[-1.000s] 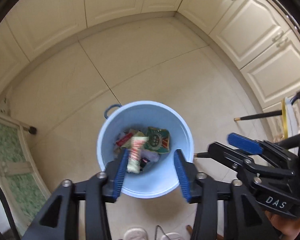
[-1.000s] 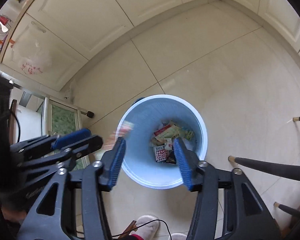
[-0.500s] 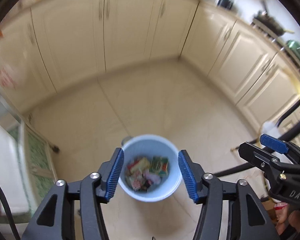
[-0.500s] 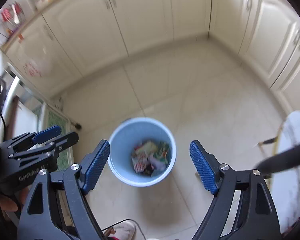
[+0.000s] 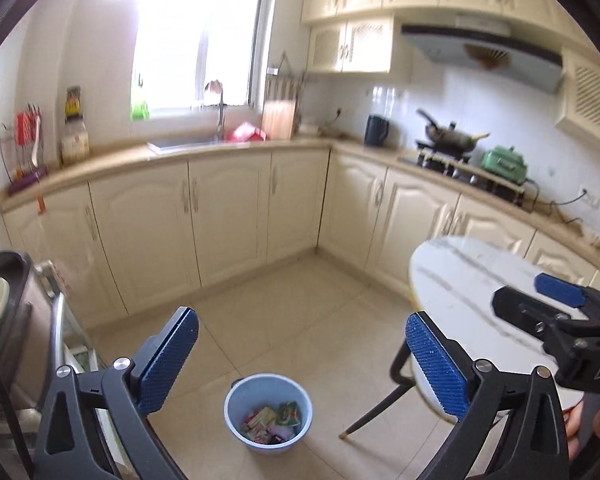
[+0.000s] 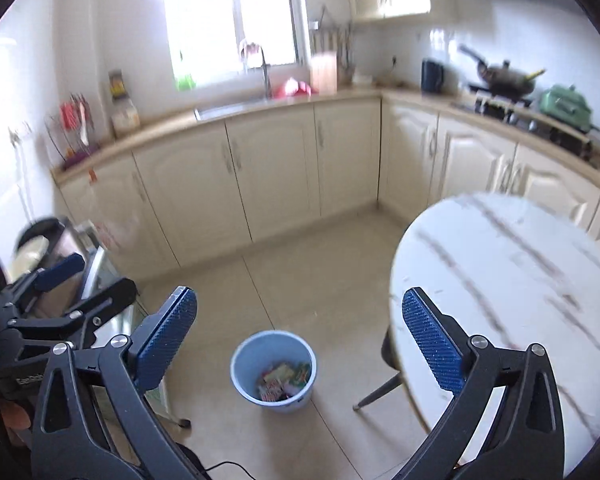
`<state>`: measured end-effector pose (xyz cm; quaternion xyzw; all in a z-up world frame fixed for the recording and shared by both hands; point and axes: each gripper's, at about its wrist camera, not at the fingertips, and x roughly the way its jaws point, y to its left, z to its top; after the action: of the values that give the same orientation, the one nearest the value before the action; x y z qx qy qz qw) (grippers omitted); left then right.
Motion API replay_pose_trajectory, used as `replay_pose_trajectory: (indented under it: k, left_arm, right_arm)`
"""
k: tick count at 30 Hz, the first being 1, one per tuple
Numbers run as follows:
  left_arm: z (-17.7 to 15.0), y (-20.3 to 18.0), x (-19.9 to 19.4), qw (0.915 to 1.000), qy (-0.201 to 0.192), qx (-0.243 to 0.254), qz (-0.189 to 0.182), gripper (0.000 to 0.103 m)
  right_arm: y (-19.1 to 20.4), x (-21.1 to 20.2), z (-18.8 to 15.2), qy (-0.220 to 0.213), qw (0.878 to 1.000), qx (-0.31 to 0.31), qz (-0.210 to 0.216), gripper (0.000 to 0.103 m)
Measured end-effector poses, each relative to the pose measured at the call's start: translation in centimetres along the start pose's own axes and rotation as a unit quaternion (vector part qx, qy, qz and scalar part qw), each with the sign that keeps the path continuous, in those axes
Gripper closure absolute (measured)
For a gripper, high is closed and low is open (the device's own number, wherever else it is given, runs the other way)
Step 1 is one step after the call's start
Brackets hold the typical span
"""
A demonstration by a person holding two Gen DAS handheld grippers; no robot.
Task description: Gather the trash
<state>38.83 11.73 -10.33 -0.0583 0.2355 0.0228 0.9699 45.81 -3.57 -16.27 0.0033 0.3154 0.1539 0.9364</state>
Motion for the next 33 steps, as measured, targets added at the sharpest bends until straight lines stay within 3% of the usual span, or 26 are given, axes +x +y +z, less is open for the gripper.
replay_pose_trajectory:
  k: [8, 15, 18, 24, 28, 33]
  left_arm:
    - [-3.8, -6.4, -14.3, 0.9972, -0.073, 0.012, 0.011, 0.001]
    - [-9.2, -10.4, -25.3, 0.9903, -0.131, 0.043, 0.02, 0.001]
    - [-12.5, -11.5, -27.8, 0.987, -0.152, 0.05, 0.015, 0.001]
    - [-17.8, -9.2, -32.1, 0.9793, -0.196, 0.05, -0.005, 0.001]
    - [-20.5, -7.3, -33.9, 0.9778, -0.202, 0.052, -0.015, 0.001]
    - [-21.7, -5.0, -34.8, 0.9778, -0.202, 0.054, -0.019, 0.001]
  right_arm:
    - [-0.1, -15.6, 0.6, -0.098, 0.994, -0.013, -0.048, 0.0]
    - [0.7, -26.4, 1.5, -0.171, 0.982, -0.014, -0.078, 0.0]
    - [1.6, -28.6, 1.9, -0.183, 0.979, -0.011, -0.094, 0.0]
    - [2.7, -32.0, 0.8, -0.204, 0.972, -0.012, -0.116, 0.0]
    - [3.8, -33.2, 0.1, -0.217, 0.966, -0.025, -0.14, 0.0]
    - [4.2, -34.4, -0.5, -0.232, 0.961, -0.024, -0.148, 0.0]
